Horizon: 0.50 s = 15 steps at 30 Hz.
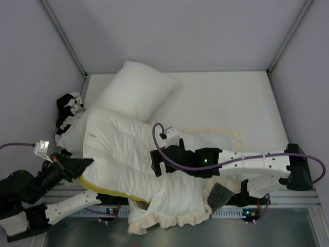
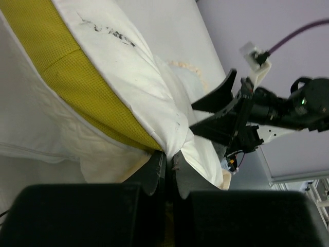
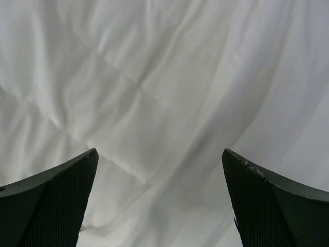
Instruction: Remove the pillowcase from the pillow
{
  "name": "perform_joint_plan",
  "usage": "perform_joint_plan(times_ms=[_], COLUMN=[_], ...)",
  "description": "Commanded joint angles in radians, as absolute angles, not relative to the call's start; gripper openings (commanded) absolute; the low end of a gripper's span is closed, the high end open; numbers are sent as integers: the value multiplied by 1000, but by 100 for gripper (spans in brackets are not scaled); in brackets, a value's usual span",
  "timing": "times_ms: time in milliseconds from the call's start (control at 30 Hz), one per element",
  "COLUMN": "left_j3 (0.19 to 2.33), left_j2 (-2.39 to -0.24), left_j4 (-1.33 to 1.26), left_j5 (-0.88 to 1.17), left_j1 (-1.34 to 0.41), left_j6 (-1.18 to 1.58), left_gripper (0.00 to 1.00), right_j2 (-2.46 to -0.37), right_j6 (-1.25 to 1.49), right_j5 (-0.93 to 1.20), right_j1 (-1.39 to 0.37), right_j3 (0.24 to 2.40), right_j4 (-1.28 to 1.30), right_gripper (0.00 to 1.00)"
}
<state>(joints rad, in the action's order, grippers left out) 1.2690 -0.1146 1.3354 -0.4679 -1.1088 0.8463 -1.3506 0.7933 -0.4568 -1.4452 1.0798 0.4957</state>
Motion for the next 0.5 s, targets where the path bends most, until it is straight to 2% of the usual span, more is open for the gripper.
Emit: perform_joint_plan(times_ms=[0, 167, 300, 467], left_j3=[1227, 1229, 1226, 1227], left_j2=[-149, -95, -72, -64], left_j4=[1266, 1269, 1269, 1270], left_j5=[-399, -410, -405, -396], left_j1=[-1112, -1112, -1112, -1112], left_j6=[842, 851, 859, 859], left_gripper=[0, 0, 0, 0], right_j2=[-1370, -1439, -1515, -1610], right_j6=[664, 588, 545, 538], right_j5=[-393, -319, -259, -227], right_j1=[-1323, -1104, -1028, -1015], right_j3=[1179, 1221, 1272, 1318], right_j4=[439, 437, 439, 440], right_gripper=[100, 99, 100, 90])
